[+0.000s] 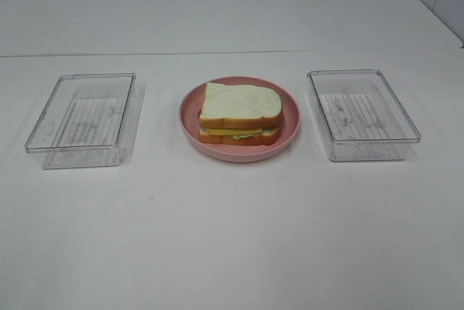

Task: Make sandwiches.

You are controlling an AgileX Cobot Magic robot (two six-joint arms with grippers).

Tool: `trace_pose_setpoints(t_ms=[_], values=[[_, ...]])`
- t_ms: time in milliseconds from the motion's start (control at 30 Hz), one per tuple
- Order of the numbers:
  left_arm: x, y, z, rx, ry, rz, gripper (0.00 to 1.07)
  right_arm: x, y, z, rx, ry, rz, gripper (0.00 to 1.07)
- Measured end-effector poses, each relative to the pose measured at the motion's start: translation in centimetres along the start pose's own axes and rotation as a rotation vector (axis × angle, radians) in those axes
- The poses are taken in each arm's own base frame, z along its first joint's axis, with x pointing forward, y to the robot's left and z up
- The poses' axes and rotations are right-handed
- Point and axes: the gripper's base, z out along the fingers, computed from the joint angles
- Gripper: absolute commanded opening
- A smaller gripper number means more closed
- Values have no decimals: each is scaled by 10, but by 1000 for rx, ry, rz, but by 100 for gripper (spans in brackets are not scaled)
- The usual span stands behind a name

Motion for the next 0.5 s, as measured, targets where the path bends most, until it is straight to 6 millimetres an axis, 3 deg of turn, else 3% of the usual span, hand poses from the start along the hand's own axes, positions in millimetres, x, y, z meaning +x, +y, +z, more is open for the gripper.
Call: trace_pose_setpoints(t_ms=[500], values=[[0, 0, 0, 2, 0, -1, 98, 2, 0, 1, 1, 16, -26, 91]])
